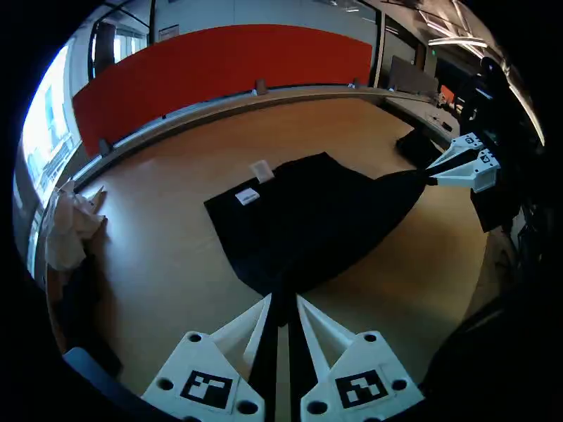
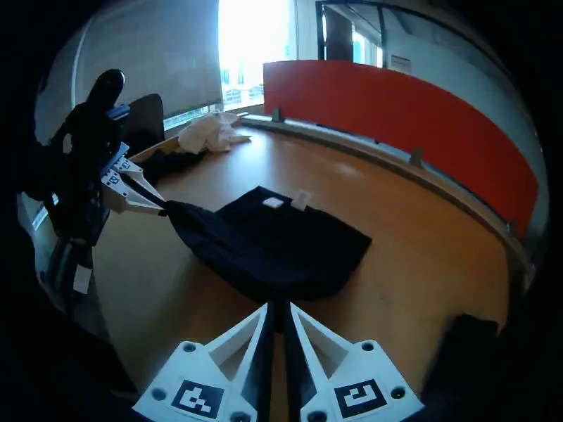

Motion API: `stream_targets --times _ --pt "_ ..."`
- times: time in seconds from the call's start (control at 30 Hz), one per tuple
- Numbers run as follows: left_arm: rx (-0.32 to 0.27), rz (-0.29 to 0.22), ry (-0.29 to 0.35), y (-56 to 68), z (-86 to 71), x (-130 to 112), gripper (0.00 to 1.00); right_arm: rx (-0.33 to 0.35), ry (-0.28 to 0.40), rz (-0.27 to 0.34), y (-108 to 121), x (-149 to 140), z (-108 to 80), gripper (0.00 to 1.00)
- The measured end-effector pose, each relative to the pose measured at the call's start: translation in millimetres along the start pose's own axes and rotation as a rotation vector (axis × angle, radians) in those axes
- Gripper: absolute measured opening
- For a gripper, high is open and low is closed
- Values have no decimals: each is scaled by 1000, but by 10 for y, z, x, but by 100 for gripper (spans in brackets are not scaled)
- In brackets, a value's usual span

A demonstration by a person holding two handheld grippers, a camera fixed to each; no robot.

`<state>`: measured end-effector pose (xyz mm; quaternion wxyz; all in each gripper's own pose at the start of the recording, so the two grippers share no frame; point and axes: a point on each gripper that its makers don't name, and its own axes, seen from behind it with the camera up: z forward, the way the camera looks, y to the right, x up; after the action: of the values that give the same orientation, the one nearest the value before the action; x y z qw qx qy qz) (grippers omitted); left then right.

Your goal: Fold towel

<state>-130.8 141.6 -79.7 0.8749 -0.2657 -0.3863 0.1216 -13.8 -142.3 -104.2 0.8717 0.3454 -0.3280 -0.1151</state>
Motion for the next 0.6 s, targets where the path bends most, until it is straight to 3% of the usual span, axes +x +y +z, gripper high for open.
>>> stream_targets --times 0.6 --pt "-16 -13 9 102 -404 247 9 22 49 39 -142 342 -449 8"
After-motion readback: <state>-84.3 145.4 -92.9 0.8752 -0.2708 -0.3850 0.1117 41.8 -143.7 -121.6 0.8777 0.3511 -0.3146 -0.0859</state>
